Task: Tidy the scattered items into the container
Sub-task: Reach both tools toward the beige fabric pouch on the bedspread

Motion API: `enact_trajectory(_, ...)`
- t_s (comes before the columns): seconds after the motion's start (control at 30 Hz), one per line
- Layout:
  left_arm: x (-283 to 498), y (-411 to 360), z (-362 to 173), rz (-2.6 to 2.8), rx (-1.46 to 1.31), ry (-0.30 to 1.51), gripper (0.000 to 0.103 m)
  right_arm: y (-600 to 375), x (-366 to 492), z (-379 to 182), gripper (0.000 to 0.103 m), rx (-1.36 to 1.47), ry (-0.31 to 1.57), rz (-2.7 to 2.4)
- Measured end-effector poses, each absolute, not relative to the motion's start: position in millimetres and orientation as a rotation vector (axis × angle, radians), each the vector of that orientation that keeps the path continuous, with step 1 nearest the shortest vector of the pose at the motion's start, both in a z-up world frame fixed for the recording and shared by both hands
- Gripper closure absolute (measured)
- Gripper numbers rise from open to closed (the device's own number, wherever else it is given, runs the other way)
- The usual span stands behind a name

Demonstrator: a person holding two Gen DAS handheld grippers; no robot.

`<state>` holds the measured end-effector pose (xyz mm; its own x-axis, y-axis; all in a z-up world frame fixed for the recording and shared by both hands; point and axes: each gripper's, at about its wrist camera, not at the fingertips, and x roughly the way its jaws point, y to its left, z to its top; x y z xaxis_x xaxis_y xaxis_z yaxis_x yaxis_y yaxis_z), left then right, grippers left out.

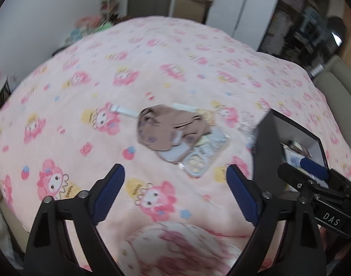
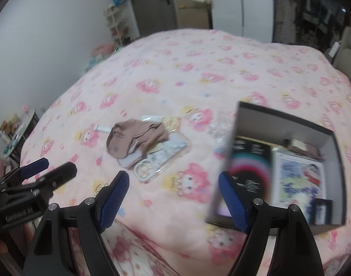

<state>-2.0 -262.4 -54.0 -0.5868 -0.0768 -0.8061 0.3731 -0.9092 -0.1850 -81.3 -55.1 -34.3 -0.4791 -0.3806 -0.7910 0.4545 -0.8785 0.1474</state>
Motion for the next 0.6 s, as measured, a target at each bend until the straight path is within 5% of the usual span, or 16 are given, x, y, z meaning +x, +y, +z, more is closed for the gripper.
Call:
enact_trajectory(0.3, -41.2, -319.9, -135.7, -2.459, 1.491, 0.740, 0.051, -117.9, -134.5, -101.1, 0.039, 1.374, 0.177, -2.288)
enact_trajectory(0.43, -64.3, -328.6, -164.8, -2.436, 1.582, 0.793, 0.054, -132.7, -156.8, -133.2, 0.051, 1.448, 0.212, -2.289)
enact_trajectory(0.6, -91.5, -352.5, -194.8, -2.397, 1.625, 0.943, 0.049, -148.3, -181.0, -149.0, 0.051, 1.469, 0.190, -2.253)
